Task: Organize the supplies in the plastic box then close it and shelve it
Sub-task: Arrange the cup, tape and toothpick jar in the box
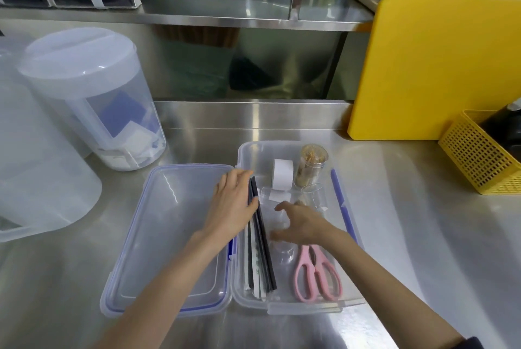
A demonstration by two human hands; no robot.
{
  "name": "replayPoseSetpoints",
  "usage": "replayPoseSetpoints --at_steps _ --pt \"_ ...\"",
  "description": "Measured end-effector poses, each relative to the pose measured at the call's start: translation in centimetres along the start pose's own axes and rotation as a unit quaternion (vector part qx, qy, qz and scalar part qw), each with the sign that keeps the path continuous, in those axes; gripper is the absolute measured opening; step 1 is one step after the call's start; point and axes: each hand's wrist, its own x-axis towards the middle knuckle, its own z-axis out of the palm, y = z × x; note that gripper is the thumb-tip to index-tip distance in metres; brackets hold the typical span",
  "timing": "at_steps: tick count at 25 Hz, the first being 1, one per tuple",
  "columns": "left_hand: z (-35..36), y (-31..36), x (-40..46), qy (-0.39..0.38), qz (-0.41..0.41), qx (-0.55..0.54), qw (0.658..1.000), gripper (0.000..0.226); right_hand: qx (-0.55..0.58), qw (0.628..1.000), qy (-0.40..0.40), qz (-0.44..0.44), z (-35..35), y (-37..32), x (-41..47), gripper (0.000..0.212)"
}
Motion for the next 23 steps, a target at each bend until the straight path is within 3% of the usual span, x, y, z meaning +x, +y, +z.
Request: replayPoseSetpoints --at_steps 5,11,18,23 --pt "1.6 2.0 2.5 -0.088 0.095 0.092 0.987 0.052 -0.001 1.000 -0.028 -0.002 2.1 1.2 -1.0 0.067" --pt "4.0 2.2 4.1 -0.202 0.090 0.205 0.953 0.049 0.039 0.999 0.009 0.002 2.0 2.1 -0.3 0.053" --pt "6.3 3.0 4.4 -0.219 0.082 0.205 0.950 0.056 0.053 0.998 0.032 -0.001 1.8 2.4 -0.1 0.044" --pt "5.6 3.0 4.2 -0.204 0.061 0.138 0.967 0.055 0.091 0.994 0.051 0.011 0.9 3.1 -0.5 0.054"
